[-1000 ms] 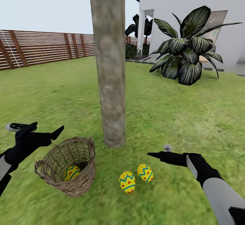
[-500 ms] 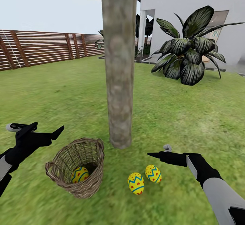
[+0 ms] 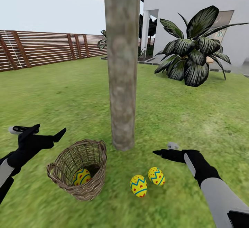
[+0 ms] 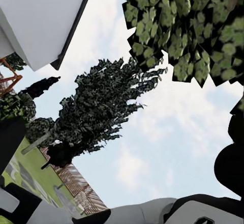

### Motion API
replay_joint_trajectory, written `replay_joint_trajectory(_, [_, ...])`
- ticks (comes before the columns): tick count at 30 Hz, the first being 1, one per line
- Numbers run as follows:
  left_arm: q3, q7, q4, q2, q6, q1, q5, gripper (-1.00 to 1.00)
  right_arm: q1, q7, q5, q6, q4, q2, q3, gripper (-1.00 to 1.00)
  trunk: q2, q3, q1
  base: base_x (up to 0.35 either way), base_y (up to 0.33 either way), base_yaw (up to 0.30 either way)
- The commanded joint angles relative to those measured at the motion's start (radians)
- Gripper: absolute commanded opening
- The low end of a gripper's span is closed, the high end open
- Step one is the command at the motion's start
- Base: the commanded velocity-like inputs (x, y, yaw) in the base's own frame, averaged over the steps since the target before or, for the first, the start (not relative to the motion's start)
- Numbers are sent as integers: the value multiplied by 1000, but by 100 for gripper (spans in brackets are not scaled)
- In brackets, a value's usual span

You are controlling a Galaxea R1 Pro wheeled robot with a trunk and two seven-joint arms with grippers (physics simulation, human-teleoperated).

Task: Take the three Easter eggs out of the wicker basket on the lawn in the garden, then place them on the lawn next to a single tree (choose any tree) so that all three eggs are next to the same tree and none are left in the basket.

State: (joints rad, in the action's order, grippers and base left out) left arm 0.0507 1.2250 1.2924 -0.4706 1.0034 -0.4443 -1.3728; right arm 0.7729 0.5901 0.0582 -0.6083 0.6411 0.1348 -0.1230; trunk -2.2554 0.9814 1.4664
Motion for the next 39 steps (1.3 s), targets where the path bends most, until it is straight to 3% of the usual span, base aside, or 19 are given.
replay_joint_trajectory(1, [0, 0, -19, 0, 7, -1, -3, 100, 0, -2, 5, -72, 47, 0, -3, 100, 7, -2, -4, 0, 0, 0])
replay_joint_trajectory(6, [-3, -1, -35, 5, 7, -1, -1, 100, -9, -4, 9, -198, 186, -3, -2, 100, 42, -18, -23, 0, 0, 0])
replay_joint_trajectory(8, [-5, -4, -41, 31, 8, -2, 2, 100, -10, -6, 9, -247, 207, -6, 0, 100, 56, -24, -31, 0, 0, 0])
replay_joint_trajectory(10, [-4, -5, -42, 39, 9, -2, 2, 100, -10, -7, 8, -261, 209, -17, 23, 100, 70, -30, -38, 0, 0, 0])
replay_joint_trajectory(11, [-4, -5, -41, 39, 9, -2, 2, 100, -10, -8, 8, -264, 209, -22, 50, 100, 77, -34, -42, 0, 0, 0])
replay_joint_trajectory(12, [-2, -5, -40, 37, 11, -3, 2, 100, -10, -8, 7, -267, 210, -26, 112, 100, 84, -37, -46, 0, 0, 0])
replay_joint_trajectory(15, [2, -5, -40, 29, 12, -3, 1, 100, -10, -10, 8, -270, 210, -29, 248, 100, 105, -46, -58, 0, 0, 0])
replay_joint_trajectory(17, [4, -5, -39, -11, 13, -4, -1, 100, -11, -15, 7, -283, 213, -31, 366, 100, 119, -52, -65, 0, 0, 0])
replay_joint_trajectory(19, [5, -5, -39, -28, 14, -4, -2, 100, -11, -19, 3, -320, 222, -32, 431, 100, 133, -59, -73, 0, 0, 0])
replay_joint_trajectory(20, [6, -4, -40, -36, 14, -4, -3, 100, -11, -21, 1, -364, 257, -32, 482, 100, 140, -62, -77, 0, 0, 0])
replay_joint_trajectory(23, [6, -5, -42, -39, 14, -4, -2, 100, -12, -30, 5, -392, 352, -33, 535, 100, 161, -71, -88, 0, 0, 0])
replay_joint_trajectory(25, [6, -5, -43, -40, 14, -4, -2, 100, -14, -66, 10, -400, 400, -37, 590, 100, 175, -77, -96, 0, 0, 0])
replay_joint_trajectory(26, [6, -5, -42, -40, 14, -4, -2, 100, -15, -82, 12, -401, 407, -41, 604, 100, 182, -81, -100, 0, 0, 0])
replay_joint_trajectory(27, [7, -5, -43, -40, 13, -4, -1, 100, -15, -111, 12, -402, 415, -64, 617, 100, 189, -84, -104, 0, 0, 0])
replay_joint_trajectory(35, [14, -5, -50, -41, 11, -4, 0, 100, -16, -348, 13, -406, 467, -184, 628, 100, 245, -109, -134, 0, 0, 0])
replay_joint_trajectory(39, [18, -5, -73, -40, 11, -5, 0, 100, -17, -417, 14, -407, 473, -234, 636, 100, 273, -121, -150, 0, 0, 0])
